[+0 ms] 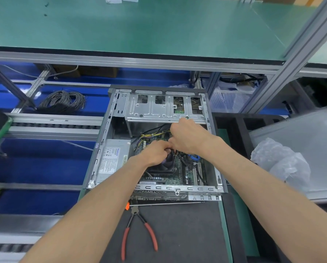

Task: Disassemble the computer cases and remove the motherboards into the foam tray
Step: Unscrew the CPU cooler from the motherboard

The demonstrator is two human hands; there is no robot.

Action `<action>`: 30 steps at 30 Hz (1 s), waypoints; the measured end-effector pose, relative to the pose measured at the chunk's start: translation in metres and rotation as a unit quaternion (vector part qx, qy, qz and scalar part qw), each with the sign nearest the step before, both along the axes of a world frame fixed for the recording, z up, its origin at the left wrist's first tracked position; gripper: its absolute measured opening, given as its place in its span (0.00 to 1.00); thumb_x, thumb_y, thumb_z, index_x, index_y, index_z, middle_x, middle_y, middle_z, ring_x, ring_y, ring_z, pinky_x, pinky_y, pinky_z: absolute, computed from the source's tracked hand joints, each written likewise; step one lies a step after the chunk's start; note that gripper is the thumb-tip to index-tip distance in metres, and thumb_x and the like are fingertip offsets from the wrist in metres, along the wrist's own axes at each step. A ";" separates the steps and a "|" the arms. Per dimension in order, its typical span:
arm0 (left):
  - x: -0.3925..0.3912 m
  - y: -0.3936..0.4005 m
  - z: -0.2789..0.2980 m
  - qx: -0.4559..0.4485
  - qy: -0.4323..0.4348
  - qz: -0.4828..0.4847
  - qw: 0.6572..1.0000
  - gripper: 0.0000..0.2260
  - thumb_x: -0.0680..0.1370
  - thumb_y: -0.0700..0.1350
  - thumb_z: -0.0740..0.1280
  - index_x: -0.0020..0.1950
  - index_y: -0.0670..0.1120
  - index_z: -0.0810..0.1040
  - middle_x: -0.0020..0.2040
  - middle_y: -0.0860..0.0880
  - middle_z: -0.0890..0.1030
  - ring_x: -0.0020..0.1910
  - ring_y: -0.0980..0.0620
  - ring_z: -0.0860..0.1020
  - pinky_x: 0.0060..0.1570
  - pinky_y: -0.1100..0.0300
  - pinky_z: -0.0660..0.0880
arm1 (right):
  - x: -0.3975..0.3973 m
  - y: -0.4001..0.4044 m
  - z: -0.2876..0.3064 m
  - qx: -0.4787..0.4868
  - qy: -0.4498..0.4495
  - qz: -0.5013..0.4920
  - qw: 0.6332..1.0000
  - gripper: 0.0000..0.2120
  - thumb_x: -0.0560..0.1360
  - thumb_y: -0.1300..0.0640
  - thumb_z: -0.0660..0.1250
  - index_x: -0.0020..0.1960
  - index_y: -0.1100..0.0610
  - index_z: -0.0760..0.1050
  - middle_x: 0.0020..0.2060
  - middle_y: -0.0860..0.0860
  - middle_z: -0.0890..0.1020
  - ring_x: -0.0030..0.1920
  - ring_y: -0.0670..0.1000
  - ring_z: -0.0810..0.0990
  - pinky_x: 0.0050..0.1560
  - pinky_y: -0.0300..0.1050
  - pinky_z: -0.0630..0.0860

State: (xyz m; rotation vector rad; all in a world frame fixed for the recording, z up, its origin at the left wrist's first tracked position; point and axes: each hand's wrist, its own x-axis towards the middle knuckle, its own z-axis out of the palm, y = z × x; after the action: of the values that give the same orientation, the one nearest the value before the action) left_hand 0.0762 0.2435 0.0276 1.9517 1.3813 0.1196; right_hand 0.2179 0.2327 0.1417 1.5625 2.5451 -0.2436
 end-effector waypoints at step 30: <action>0.006 -0.001 0.001 -0.025 0.050 -0.016 0.998 0.16 0.81 0.37 0.54 0.62 0.48 0.77 0.41 0.48 0.78 0.49 0.39 0.74 0.40 0.53 0.65 | 0.004 0.005 0.003 0.002 -0.020 0.053 0.998 0.16 0.74 0.61 0.68 0.33 0.58 0.63 0.31 0.52 0.67 0.31 0.53 0.71 0.27 0.47 0.68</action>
State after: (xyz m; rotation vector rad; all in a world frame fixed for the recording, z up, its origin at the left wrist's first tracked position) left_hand 0.0817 0.2428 0.0284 1.9603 1.4023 -0.0291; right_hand 0.2215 0.2377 0.1450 1.4138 2.5888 -0.1936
